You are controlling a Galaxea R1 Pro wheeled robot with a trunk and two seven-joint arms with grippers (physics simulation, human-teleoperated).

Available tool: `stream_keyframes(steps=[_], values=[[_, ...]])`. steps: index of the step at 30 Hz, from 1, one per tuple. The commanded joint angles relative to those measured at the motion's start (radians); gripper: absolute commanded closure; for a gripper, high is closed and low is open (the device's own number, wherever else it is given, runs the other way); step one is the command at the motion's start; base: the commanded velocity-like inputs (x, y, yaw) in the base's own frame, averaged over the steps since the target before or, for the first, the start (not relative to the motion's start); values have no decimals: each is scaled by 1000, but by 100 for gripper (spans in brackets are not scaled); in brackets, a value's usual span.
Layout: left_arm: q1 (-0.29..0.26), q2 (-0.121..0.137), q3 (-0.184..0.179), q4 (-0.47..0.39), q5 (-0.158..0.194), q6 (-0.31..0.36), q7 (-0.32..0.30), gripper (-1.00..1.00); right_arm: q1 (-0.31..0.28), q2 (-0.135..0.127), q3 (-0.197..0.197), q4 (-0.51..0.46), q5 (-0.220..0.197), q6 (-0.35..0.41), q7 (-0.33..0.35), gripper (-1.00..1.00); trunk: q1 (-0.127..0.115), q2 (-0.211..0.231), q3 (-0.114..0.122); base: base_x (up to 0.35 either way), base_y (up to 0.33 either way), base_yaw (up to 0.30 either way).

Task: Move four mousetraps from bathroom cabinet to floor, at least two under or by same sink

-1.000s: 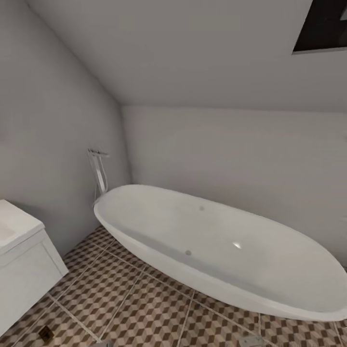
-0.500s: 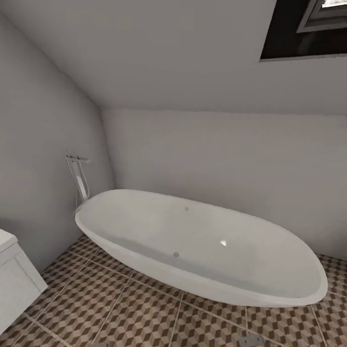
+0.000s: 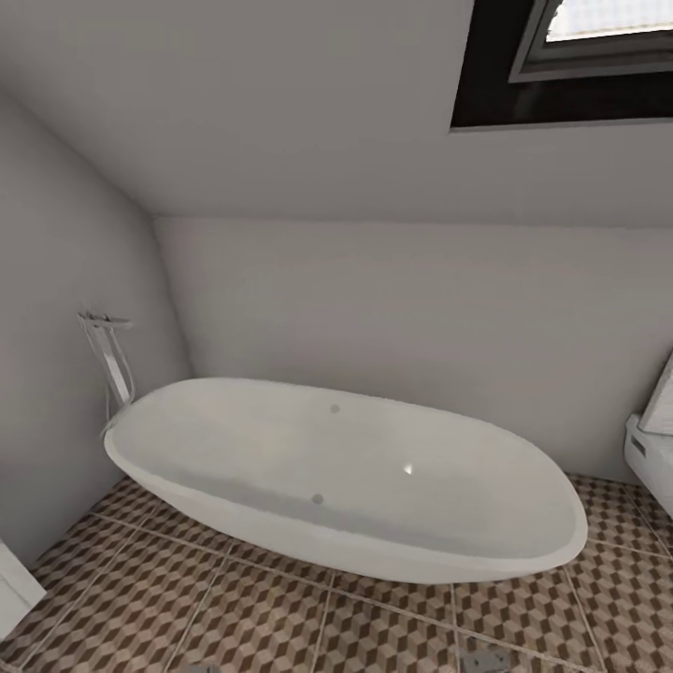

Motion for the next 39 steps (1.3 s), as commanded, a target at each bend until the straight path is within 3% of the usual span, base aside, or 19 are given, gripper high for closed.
stream_keyframes(steps=[1, 27, 39], values=[[0, -1, 0, 0, 0, 0, 0, -100, 0, 0, 0, 0, 0, 0, 0, -100, 0, 0, 1, 0, 0, -230], [0, -12, 0, -8, -2, 0, -2, -100, 0, -1, -2, -2, -2, 0, 0, -100, 0, 0, 26, 0, 0, -246], [0, -17, 0, -8, -1, 0, -2, -100, 0, 0, -2, -4, -1, 0, 0, -100, 0, 0, 25, 0, 0, -92]])
